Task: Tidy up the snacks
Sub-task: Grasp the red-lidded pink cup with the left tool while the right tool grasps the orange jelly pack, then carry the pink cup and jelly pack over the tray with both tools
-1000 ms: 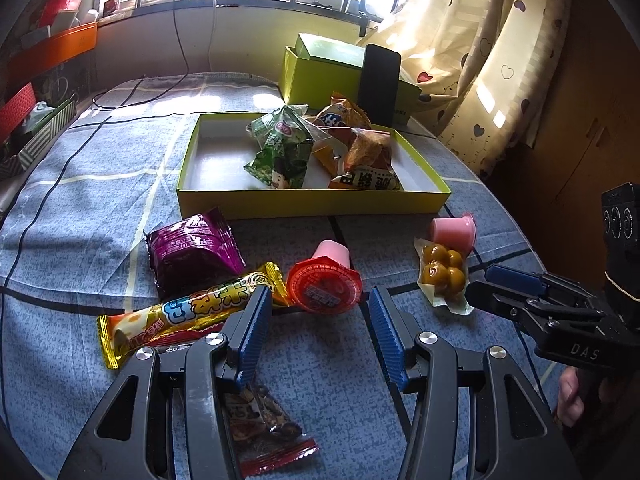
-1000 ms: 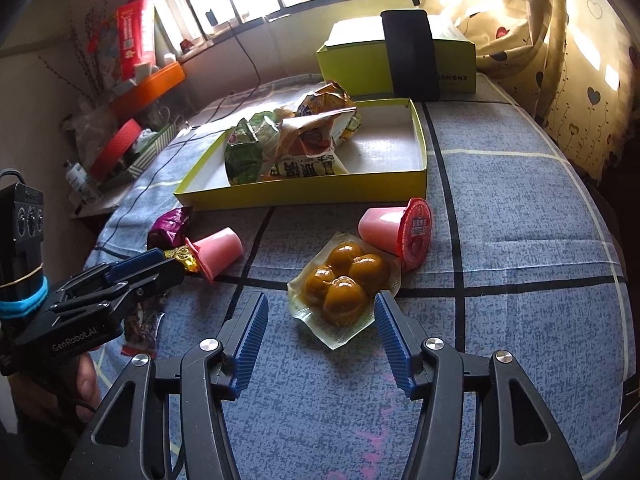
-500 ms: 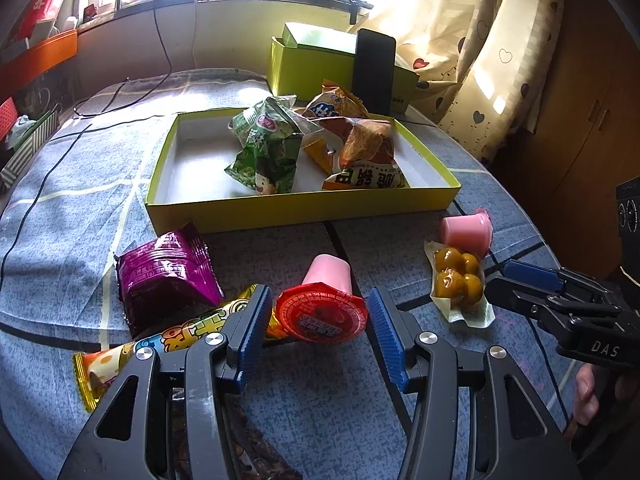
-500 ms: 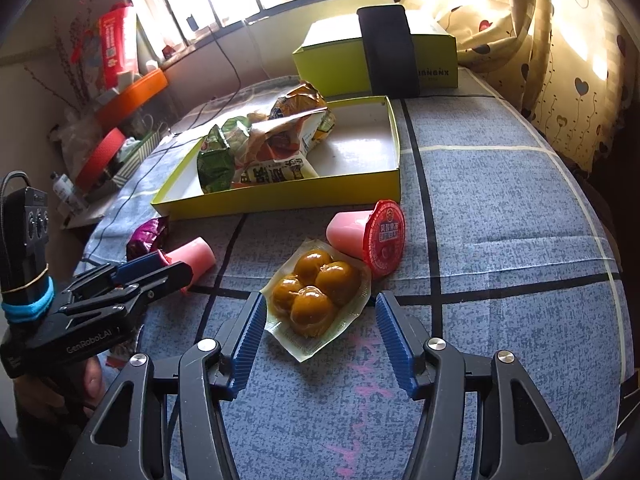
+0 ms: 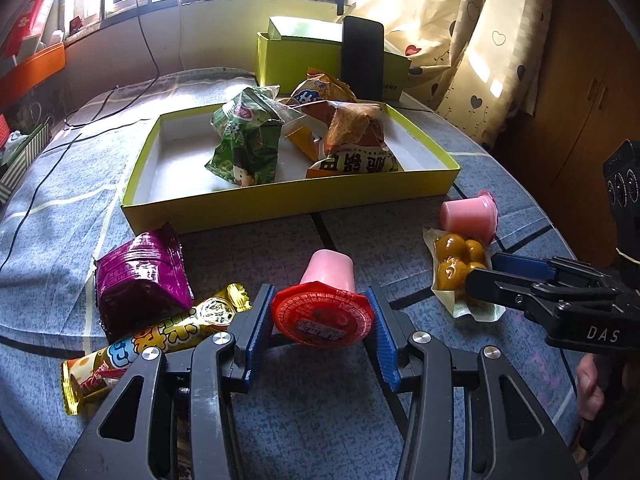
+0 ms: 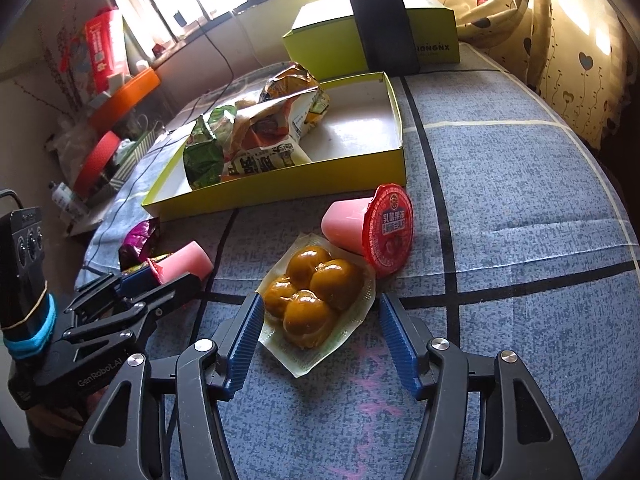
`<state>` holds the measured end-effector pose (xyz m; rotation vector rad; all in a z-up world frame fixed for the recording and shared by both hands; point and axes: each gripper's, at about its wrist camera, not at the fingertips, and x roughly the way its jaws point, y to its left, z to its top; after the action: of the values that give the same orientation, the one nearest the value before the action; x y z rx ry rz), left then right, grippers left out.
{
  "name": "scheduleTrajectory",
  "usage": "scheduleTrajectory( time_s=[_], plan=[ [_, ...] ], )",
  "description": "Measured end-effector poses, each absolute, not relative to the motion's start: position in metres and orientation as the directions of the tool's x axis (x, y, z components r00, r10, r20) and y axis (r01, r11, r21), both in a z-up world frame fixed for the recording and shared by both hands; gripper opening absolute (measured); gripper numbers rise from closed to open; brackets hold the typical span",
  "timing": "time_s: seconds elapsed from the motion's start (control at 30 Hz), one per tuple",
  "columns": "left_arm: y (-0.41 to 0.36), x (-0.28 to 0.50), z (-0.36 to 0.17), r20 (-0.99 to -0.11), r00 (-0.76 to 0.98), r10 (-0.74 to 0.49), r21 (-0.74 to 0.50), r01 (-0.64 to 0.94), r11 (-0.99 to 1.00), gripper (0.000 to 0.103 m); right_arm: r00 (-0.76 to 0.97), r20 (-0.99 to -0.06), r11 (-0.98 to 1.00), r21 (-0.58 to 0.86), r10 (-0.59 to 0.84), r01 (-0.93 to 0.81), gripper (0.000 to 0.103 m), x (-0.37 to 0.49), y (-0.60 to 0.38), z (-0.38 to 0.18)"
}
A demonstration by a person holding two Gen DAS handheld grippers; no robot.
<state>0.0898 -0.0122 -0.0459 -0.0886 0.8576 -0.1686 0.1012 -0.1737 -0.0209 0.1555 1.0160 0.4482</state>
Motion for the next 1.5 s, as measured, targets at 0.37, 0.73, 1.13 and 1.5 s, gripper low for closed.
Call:
scheduleTrajectory(
  time_s=[0.37, 0.73, 1.13, 1.5],
  plan=[
    [-0.017, 0.089, -0.047, -0.741, 0.633, -0.222, -0.174, 0.138, 0.975, 0.046, 0.338, -0.729, 0.798, 0.488, 0.595, -0.353, 0.059, 0.104, -0.153, -0.023],
    [-0.023, 0.088, -0.047, -0.741, 0.622, -0.251, -0.189, 0.165, 0.968, 0.046, 0.314, -0.684, 0.752, 0.578, 0.658, -0.316, 0.039, 0.117, -0.147, -0.029],
    [-0.021, 0.089, -0.048, -0.742, 0.621, -0.253, -0.194, 0.162, 0.967, 0.046, 0.357, -0.685, 0.772, 0.548, 0.635, -0.323, 0.02, 0.115, -0.148, -0.025],
    [-0.02, 0.076, -0.045, -0.735, 0.633, -0.242, -0.2, 0.138, 0.97, 0.046, 0.39, -0.681, 0.784, 0.51, 0.62, -0.355, 0.019, 0.097, -0.156, -0.014]
  ],
)
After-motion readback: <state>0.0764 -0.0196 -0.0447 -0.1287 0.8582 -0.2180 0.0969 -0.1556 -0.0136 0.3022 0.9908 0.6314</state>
